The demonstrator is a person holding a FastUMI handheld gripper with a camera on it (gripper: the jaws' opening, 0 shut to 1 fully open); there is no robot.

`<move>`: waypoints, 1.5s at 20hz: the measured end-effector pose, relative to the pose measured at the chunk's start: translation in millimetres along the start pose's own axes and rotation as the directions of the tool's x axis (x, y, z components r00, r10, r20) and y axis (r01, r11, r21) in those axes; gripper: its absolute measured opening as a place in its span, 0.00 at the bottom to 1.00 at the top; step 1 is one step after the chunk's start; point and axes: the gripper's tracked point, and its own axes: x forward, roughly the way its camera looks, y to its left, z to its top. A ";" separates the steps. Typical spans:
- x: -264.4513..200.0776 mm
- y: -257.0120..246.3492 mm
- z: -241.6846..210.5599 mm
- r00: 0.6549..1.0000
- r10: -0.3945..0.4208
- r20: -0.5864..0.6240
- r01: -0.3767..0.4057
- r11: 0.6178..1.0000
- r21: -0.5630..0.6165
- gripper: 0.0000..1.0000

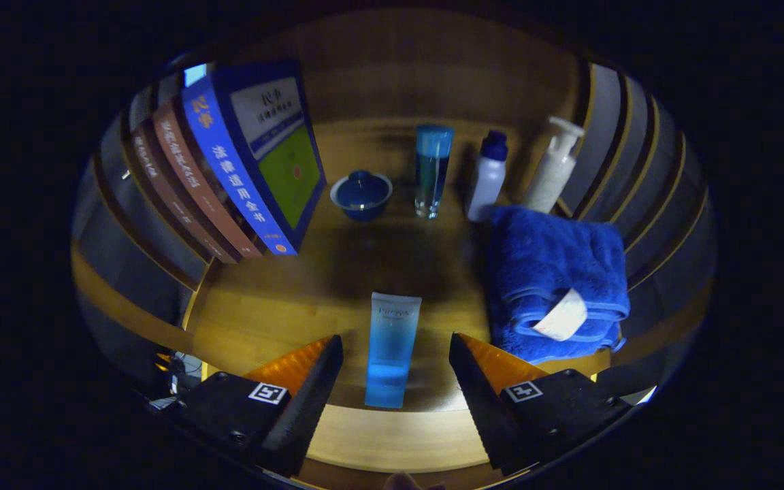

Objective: Pull open the drawer, take out the items inside it, and place them on the countertop above the cabinet.

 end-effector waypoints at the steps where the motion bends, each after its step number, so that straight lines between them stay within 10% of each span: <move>1: -9.8 2.8 0.3 0.998 0.006 0.062 -0.007 1.000 0.015 0.99; 6: -64.2 11.1 -10.3 0.948 0.005 0.318 -0.002 1.000 -0.009 1.00; 12: -154.6 24.8 -36.8 0.811 0.027 0.584 -0.046 0.999 0.018 1.00; 23: -273.0 18.6 -130.3 0.612 0.004 0.791 0.020 1.000 -0.020 0.99; 30: -239.4 -1.9 -207.6 0.645 -0.043 0.763 0.027 0.999 0.033 0.99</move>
